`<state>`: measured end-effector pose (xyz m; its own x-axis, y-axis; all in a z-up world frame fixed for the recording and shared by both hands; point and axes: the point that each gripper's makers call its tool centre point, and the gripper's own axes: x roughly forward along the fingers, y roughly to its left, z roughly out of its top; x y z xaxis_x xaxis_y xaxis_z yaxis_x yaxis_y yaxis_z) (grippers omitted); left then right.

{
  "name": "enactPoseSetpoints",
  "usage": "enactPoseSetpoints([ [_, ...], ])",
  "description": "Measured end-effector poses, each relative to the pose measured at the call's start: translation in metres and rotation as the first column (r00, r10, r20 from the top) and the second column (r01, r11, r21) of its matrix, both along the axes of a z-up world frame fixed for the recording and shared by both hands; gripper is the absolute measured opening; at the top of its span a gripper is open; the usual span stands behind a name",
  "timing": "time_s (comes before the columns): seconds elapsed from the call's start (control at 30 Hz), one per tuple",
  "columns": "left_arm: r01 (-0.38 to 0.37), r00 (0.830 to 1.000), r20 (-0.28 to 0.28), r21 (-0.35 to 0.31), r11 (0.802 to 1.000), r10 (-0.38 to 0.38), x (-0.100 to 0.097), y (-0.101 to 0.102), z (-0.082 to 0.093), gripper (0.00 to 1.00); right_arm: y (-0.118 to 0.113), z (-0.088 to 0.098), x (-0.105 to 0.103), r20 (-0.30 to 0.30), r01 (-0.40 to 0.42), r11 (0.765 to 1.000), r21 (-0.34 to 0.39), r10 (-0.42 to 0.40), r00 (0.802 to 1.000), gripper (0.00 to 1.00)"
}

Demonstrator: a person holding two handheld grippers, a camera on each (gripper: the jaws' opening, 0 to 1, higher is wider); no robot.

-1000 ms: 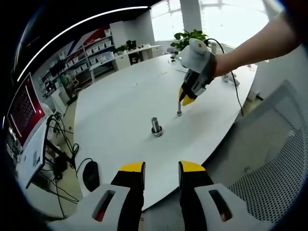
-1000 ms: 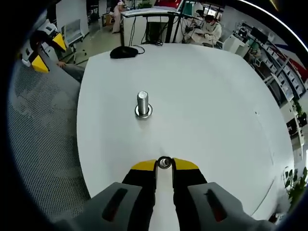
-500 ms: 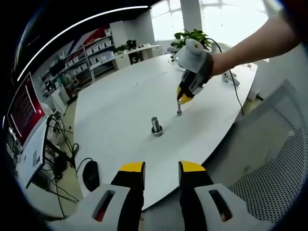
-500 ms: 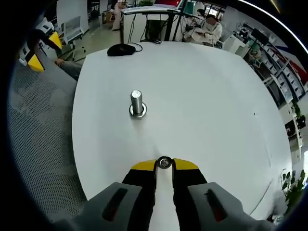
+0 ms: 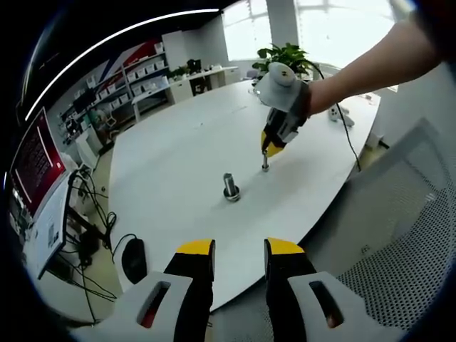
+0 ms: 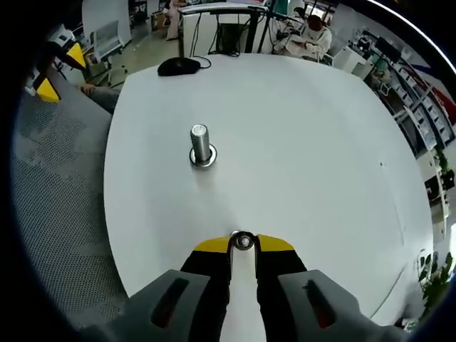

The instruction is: Place the washer onto the threaded stud by aligning its center hole with the stud, sliding it down to the base, and recovering from edge contact or off-axis alignment until the washer reaches the visible bottom stop.

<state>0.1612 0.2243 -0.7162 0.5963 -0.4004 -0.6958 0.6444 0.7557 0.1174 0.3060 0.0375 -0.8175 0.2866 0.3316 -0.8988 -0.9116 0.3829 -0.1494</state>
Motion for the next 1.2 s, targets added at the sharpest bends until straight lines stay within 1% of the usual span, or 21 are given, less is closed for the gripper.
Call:
enactPoseSetpoints([
  [0.33,0.004,1.0,-0.003,-0.002,1.0,-0.004,0.0,-0.001,0.0,0.26,-0.002,-0.019,0.0,-0.047,0.012,1.0,-0.028,-0.014,0.999,0.14],
  [0.43,0.005,1.0,-0.004,-0.002,1.0,-0.005,0.0,-0.001,-0.001,0.26,-0.006,-0.029,0.0,-0.083,0.033,0.999,-0.041,-0.036,0.996,0.14],
  [0.63,0.009,1.0,-0.01,0.002,1.0,-0.009,-0.001,-0.001,-0.002,0.26,-0.007,-0.04,0.0,-0.1,0.032,0.997,-0.064,-0.038,0.994,0.15],
  [0.67,0.009,1.0,-0.011,0.001,1.0,-0.009,-0.001,-0.001,-0.002,0.26,-0.003,-0.038,0.003,-0.097,0.055,0.998,-0.034,-0.058,0.994,0.15],
  [0.73,0.01,1.0,-0.012,0.002,1.0,-0.01,-0.001,-0.001,-0.003,0.25,-0.003,-0.038,0.004,-0.104,0.063,0.997,-0.041,-0.067,0.992,0.15],
  [0.9,0.013,1.0,-0.019,0.005,1.0,-0.013,-0.002,-0.001,-0.004,0.25,-0.003,-0.041,0.003,-0.105,0.051,0.998,-0.039,-0.055,0.993,0.16],
  [1.0,0.015,1.0,-0.024,0.008,1.0,-0.014,-0.002,-0.001,-0.005,0.25,-0.005,-0.04,0.003,-0.11,0.073,0.997,-0.024,-0.075,0.991,0.17],
  [1.1,0.021,0.999,-0.032,0.013,1.0,-0.021,-0.004,-0.002,-0.007,0.25,-0.008,-0.035,0.0,-0.107,0.089,0.996,-0.008,-0.089,0.99,0.19],
  [1.2,0.024,0.999,-0.035,0.014,1.0,-0.023,-0.004,-0.002,-0.008,0.25,-0.012,-0.029,-0.004,-0.1,0.104,0.994,0.022,-0.102,0.99,0.2],
])
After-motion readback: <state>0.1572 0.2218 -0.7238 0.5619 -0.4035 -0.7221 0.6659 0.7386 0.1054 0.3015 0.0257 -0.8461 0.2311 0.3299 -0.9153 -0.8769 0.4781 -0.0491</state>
